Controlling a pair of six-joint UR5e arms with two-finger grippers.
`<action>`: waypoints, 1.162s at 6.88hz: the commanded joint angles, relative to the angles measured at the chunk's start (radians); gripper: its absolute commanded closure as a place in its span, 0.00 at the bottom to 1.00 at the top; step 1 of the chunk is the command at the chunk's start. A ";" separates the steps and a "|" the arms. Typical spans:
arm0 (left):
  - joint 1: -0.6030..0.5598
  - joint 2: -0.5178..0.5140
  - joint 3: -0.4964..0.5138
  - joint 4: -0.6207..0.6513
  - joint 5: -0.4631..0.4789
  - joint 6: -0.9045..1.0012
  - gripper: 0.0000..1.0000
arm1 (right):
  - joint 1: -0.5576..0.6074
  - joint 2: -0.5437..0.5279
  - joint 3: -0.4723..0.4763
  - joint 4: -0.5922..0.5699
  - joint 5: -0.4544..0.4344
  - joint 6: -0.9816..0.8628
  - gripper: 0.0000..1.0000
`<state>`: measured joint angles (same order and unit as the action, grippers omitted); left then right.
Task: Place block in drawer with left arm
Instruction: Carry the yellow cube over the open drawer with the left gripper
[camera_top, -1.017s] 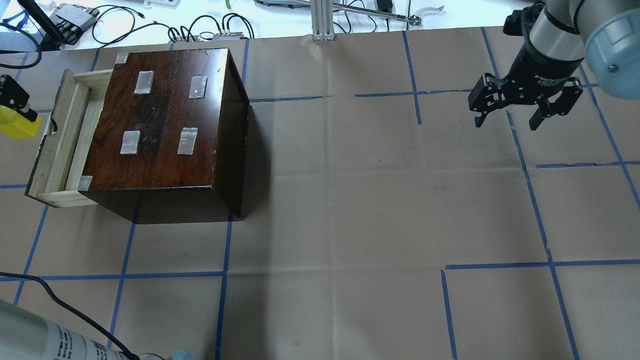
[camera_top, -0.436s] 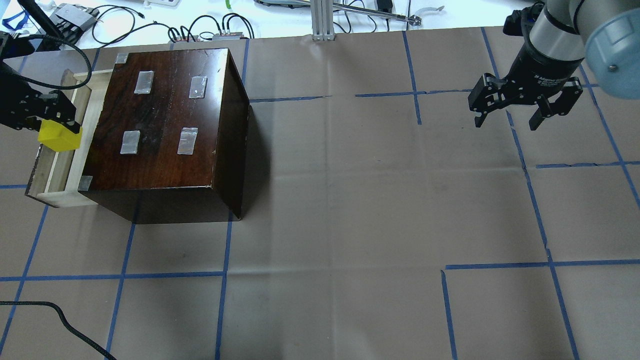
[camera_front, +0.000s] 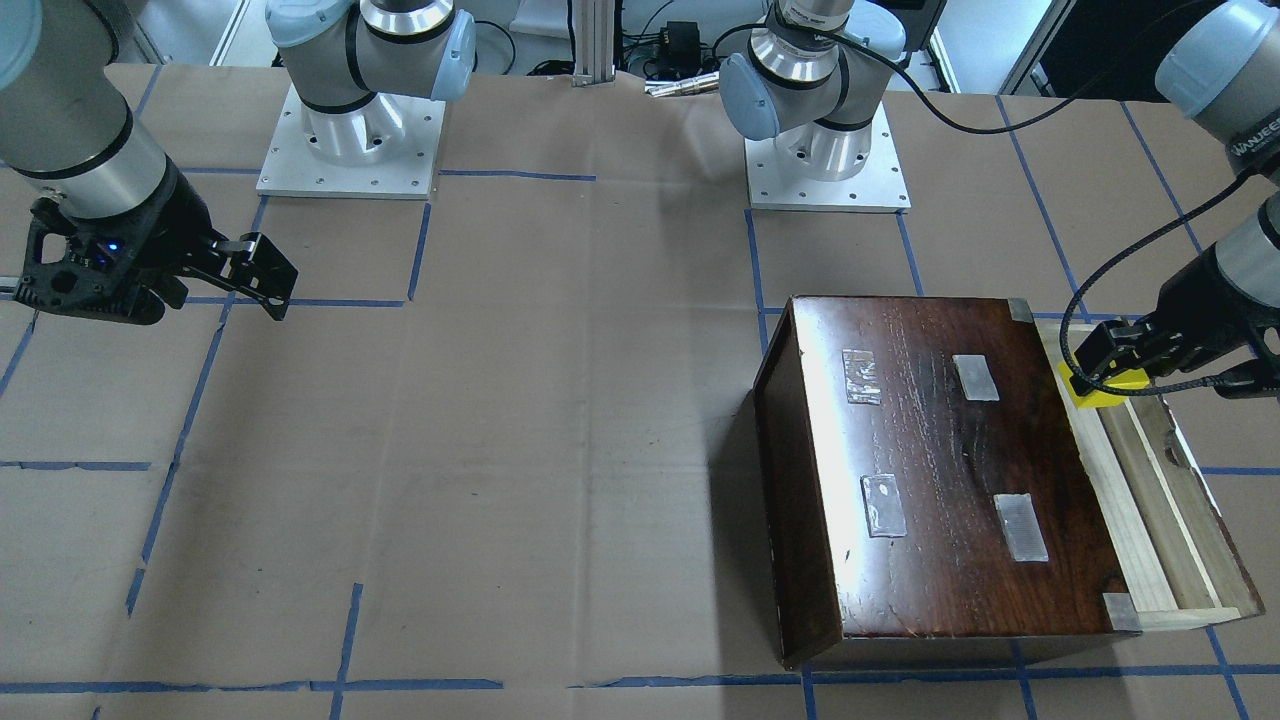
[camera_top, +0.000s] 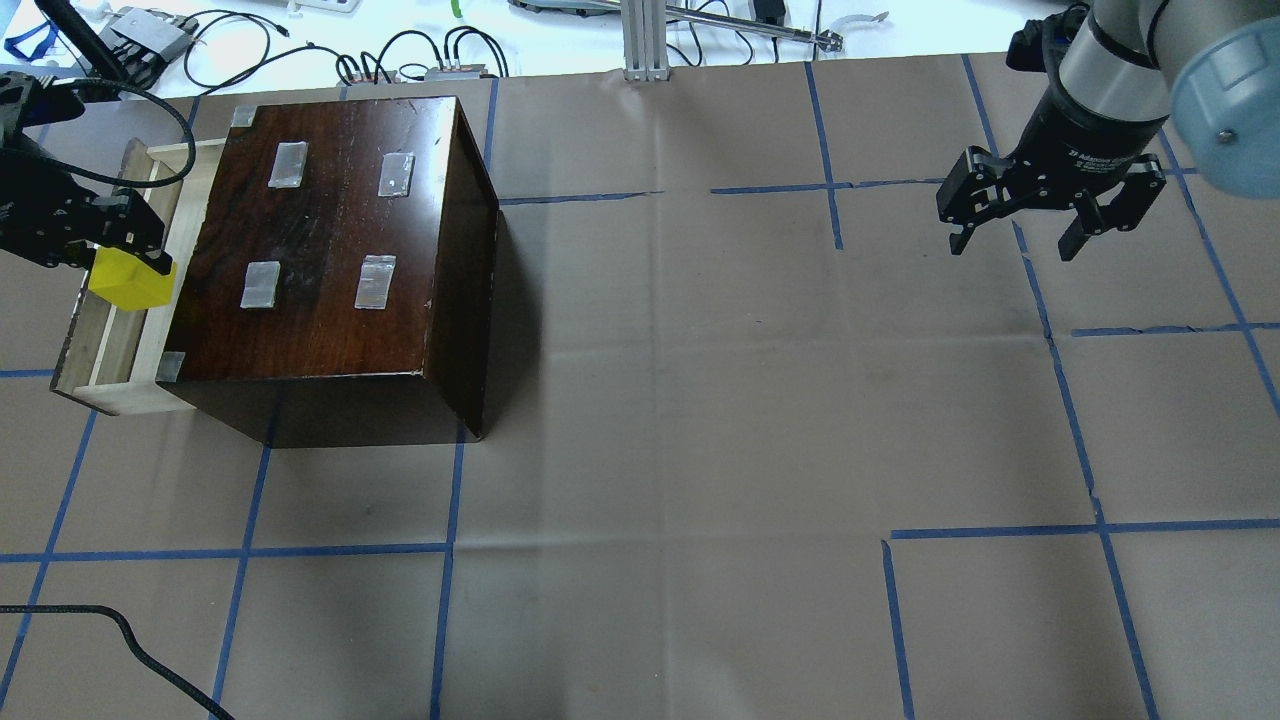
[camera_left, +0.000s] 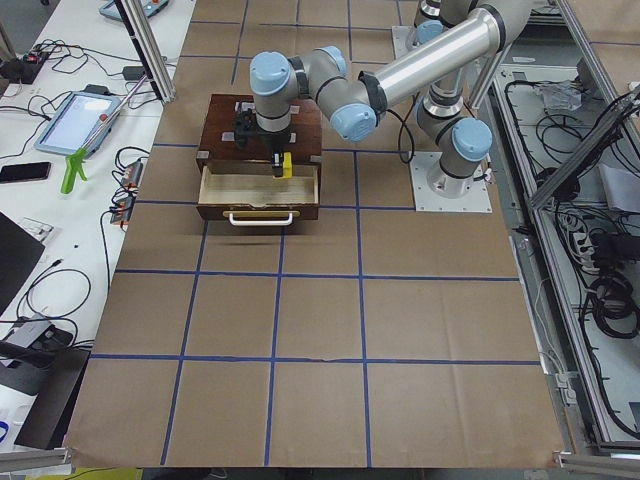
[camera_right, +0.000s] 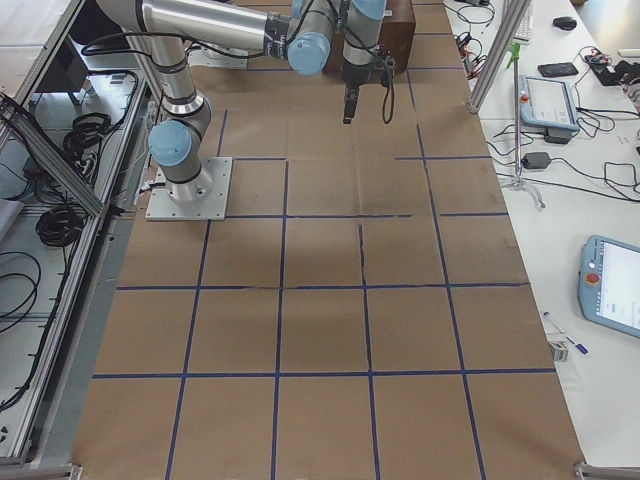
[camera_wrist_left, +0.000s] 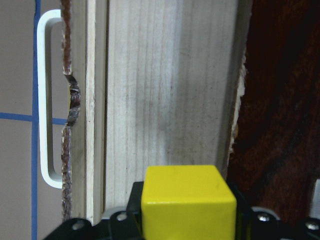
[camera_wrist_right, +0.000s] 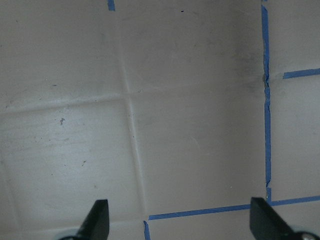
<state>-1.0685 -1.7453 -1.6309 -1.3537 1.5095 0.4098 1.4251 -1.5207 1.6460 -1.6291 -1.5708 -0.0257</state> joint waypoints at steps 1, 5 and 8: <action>0.002 -0.042 0.000 0.005 0.042 0.023 0.73 | 0.000 -0.001 0.000 0.000 0.000 0.001 0.00; 0.008 -0.074 0.000 0.021 0.054 0.052 0.60 | 0.000 -0.001 0.000 0.000 0.000 0.000 0.00; 0.008 -0.076 0.020 0.021 0.047 0.049 0.02 | 0.000 0.001 -0.002 0.000 0.000 0.001 0.00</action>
<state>-1.0600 -1.8220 -1.6236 -1.3321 1.5578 0.4608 1.4251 -1.5214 1.6457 -1.6291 -1.5708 -0.0251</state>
